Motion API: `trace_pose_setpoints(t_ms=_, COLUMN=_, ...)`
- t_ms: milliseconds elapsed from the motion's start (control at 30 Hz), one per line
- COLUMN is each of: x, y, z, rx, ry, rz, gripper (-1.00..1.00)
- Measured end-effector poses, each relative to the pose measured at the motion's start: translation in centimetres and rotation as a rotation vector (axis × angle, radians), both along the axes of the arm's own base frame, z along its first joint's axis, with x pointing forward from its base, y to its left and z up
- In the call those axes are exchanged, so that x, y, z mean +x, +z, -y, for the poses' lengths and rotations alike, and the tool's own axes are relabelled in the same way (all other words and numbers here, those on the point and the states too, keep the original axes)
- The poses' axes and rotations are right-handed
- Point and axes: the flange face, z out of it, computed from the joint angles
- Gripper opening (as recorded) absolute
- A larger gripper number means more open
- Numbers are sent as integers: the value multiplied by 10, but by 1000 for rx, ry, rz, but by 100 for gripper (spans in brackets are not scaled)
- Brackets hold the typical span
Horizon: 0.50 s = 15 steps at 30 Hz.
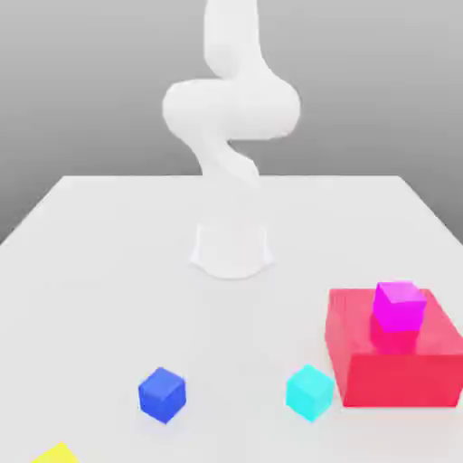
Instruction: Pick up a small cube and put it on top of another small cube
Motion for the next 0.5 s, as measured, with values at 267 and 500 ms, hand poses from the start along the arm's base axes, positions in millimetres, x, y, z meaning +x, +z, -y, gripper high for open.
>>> trace_pose_setpoints(t_ms=267, x=71, y=-168, z=37, rx=67, ry=-171, rz=-250, gripper=0)
trace_pose_setpoints(t_ms=500, x=74, y=-318, z=69, rx=131, ry=-322, rz=-461, gripper=0)
